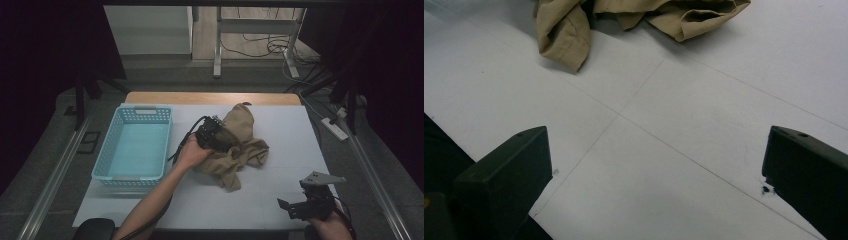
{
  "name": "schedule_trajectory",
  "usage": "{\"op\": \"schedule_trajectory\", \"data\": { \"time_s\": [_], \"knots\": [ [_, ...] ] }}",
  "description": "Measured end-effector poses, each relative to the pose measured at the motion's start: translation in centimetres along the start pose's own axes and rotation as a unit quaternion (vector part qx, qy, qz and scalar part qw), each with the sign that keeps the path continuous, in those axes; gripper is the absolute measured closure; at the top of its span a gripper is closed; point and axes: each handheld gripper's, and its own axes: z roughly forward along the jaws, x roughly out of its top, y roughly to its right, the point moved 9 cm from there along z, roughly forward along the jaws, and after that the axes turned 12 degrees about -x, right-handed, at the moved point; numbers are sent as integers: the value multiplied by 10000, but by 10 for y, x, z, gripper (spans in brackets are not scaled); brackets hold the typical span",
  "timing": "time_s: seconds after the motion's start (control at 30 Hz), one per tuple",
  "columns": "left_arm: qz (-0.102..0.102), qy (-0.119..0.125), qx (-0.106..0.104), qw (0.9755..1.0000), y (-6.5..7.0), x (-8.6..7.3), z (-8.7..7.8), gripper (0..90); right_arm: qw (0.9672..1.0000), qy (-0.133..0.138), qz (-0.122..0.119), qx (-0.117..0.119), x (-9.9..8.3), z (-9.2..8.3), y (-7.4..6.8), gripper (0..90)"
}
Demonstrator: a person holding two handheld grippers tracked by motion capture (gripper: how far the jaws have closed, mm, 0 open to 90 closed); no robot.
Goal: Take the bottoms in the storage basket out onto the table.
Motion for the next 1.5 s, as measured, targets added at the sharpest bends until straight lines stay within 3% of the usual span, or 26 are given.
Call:
{"op": "schedule_trajectory", "data": {
  "time_s": [0.6, 0.93, 1.3, 1.5],
  "knots": [
    [-45, 332, -328, 9989, 2, 2, -3, 32, 10000, -22, -7, 0, 0, 0, 0, 1],
    [80, 623, -512, 9967, 8, 6, -10, 14, 10000, -19, -9, 3, 0, 0, 0, 1],
    [274, 634, -813, 9943, 15, 7, -17, 22, 10000, -23, -21, -6, 0, 0, 0, 1],
    [236, 725, -1025, 9918, 19, 8, -21, 18, 10000, -16, -19, -6, 0, 1, 0, 1]
  ]
}}
